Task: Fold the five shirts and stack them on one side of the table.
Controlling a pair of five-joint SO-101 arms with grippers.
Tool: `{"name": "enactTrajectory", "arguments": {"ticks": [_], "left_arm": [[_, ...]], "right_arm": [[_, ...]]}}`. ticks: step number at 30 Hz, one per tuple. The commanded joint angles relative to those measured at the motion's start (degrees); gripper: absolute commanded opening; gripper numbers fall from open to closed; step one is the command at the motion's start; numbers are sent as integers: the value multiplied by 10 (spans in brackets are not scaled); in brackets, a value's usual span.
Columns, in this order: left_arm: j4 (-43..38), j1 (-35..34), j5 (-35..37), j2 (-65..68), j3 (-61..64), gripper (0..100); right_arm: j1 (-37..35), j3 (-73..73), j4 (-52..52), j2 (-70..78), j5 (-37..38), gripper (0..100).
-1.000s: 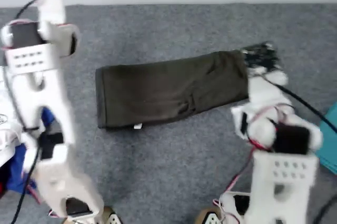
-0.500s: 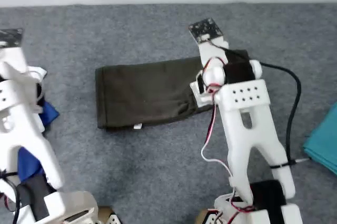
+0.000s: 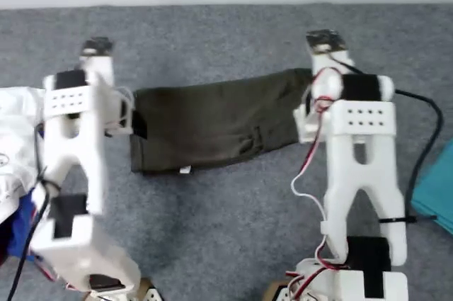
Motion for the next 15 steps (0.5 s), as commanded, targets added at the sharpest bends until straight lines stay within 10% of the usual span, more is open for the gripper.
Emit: {"name": "enactTrajectory", "arguments": {"ticks": [1, 15], "left_arm": [[-13, 26, 7, 75, -66, 279], [151, 34, 20, 382, -486, 280]], "right_arm": [[46, -34, 29, -5, -4, 25], [101, -34, 44, -109, 76, 25]]}}
